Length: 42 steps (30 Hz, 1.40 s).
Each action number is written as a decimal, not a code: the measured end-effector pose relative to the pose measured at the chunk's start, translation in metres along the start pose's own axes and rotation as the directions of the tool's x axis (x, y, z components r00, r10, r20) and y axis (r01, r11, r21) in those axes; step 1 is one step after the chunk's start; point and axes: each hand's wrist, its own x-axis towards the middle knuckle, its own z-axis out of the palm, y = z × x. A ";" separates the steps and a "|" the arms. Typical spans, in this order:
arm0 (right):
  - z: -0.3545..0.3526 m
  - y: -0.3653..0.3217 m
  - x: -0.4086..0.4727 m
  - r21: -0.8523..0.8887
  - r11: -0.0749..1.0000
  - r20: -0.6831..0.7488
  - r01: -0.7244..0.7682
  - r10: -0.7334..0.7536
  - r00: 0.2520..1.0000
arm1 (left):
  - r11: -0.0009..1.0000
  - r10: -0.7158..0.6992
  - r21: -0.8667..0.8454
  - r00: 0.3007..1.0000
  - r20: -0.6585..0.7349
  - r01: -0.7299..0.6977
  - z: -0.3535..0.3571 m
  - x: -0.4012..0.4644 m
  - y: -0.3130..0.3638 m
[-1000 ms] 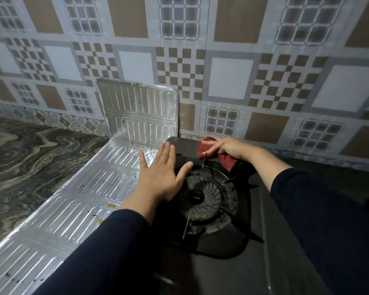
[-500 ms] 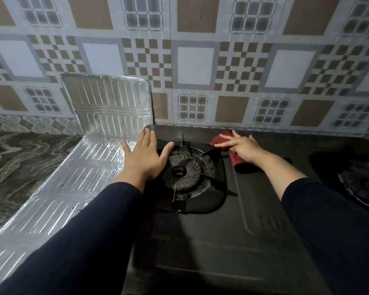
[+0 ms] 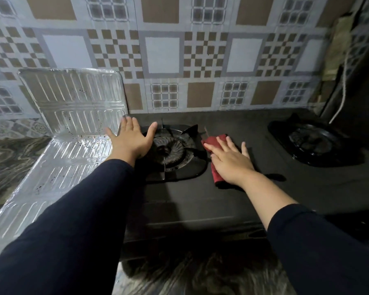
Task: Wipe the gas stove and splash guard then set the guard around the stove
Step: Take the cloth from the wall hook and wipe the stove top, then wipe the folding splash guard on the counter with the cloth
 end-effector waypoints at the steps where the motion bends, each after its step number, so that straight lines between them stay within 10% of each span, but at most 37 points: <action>1: 0.001 -0.002 -0.009 -0.004 1.000 0.001 -0.013 0.013 1.000 | 1.000 0.018 0.005 1.000 -0.015 -0.018 -0.001 -0.002 0.000; 18: 0.032 -0.065 -0.127 0.078 0.987 -0.393 0.144 -0.102 0.914 | 0.998 -0.059 -0.015 0.996 -0.064 0.058 -0.009 -0.094 -0.044; 32: 0.060 -0.200 -0.101 -0.071 0.864 -0.207 0.499 -0.502 0.840 | 0.874 -0.480 -0.100 0.877 -0.022 0.476 0.001 -0.225 -0.152; 42: 0.104 -0.271 -0.097 -0.193 0.538 -0.236 0.821 -0.837 0.493 | 0.756 -0.644 -0.091 0.761 0.071 0.648 0.038 -0.289 -0.198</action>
